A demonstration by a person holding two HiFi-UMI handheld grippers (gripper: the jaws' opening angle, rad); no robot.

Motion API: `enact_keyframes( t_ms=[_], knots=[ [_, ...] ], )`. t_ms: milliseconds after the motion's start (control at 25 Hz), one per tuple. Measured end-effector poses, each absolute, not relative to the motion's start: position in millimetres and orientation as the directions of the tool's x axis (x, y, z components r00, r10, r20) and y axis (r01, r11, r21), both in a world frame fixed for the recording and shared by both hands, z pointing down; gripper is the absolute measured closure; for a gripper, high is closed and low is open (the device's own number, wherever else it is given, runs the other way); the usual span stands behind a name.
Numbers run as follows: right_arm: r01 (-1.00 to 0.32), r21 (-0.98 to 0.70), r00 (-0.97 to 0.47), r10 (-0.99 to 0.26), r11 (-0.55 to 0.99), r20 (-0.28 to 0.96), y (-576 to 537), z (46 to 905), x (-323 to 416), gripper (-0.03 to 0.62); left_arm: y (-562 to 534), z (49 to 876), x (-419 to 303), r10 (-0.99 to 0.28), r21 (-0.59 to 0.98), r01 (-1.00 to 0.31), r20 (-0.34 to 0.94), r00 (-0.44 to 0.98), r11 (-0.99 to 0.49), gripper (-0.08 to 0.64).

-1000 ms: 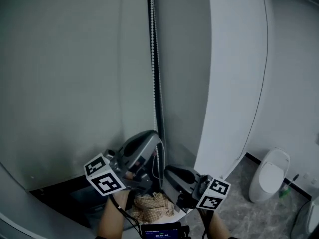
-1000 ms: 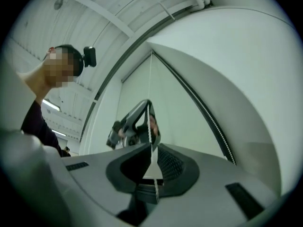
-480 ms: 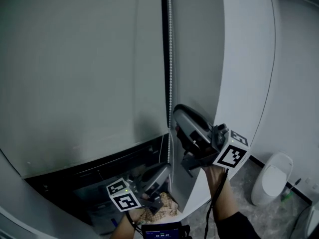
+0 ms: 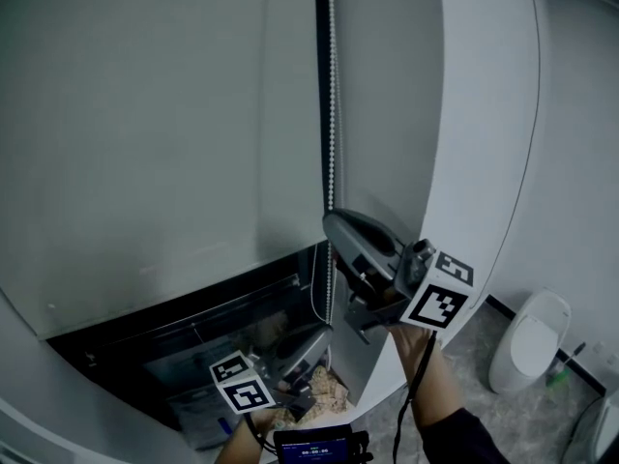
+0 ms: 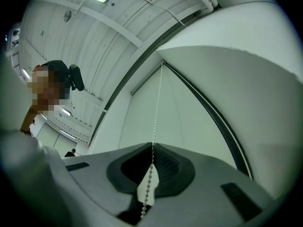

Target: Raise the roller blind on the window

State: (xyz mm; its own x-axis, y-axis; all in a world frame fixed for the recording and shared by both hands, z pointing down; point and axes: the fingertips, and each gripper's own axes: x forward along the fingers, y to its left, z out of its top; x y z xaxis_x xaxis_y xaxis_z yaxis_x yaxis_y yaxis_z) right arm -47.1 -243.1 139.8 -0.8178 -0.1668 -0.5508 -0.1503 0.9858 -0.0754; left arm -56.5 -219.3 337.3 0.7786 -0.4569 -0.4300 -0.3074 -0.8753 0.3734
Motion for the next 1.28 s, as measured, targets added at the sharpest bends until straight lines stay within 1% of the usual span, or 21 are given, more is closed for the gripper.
enact_keyframes(
  t_ms=[120,200,280,360,480,680,760,840,1080,1160,1280],
  knots=[
    [-0.156,-0.135,-0.817,-0.205,0.978,-0.540,-256,175,-43,0.575,-235,376,-62,-0.512,0.419,-0.347,-0.388,0.766,-0.839,0.541],
    [-0.174,-0.164,-0.812,-0.236,0.971,-0.534,-261,195,-37,0.575,-239,400,-69,-0.524,0.449,-0.346,-0.369,0.768,-0.823,0.541],
    [-0.207,-0.167,-0.818,-0.264,0.964,-0.511,-261,214,-30,0.574,-236,406,-80,-0.522,0.466,-0.327,-0.390,0.758,-0.822,0.541],
    [-0.231,-0.166,-0.830,-0.283,0.959,-0.480,-258,232,-27,0.575,-232,388,-92,-0.515,0.449,-0.317,-0.437,0.737,-0.835,0.540],
    [-0.239,-0.185,-0.844,-0.298,0.953,-0.445,-252,258,-25,0.575,-231,337,-98,-0.485,0.351,-0.346,-0.479,0.732,-0.870,0.540],
    [-0.219,-0.249,-0.860,-0.307,0.943,-0.408,-241,304,-38,0.574,-239,245,-85,-0.406,0.165,-0.376,-0.506,0.761,-0.912,0.534],
    [-0.210,-0.270,-0.862,-0.309,0.940,-0.402,-237,316,-42,0.575,-240,217,-72,-0.377,0.106,-0.376,-0.497,0.782,-0.920,0.502],
    [-0.203,-0.284,-0.862,-0.309,0.937,-0.403,-234,323,-44,0.575,-243,196,-57,-0.363,0.060,-0.382,-0.477,0.800,-0.922,0.491],
    [-0.185,-0.301,-0.858,-0.303,0.935,-0.414,-226,334,-46,0.575,-249,174,-46,-0.373,0.023,-0.408,-0.454,0.809,-0.913,0.494],
    [-0.186,-0.308,-0.860,-0.306,0.933,-0.409,-226,338,-46,0.575,-251,179,-47,-0.382,0.034,-0.413,-0.455,0.804,-0.910,0.535],
    [-0.204,-0.330,-0.866,-0.327,0.922,-0.378,-229,357,-47,0.575,-258,199,-49,-0.402,0.060,-0.421,-0.443,0.801,-0.905,0.541]
  ],
)
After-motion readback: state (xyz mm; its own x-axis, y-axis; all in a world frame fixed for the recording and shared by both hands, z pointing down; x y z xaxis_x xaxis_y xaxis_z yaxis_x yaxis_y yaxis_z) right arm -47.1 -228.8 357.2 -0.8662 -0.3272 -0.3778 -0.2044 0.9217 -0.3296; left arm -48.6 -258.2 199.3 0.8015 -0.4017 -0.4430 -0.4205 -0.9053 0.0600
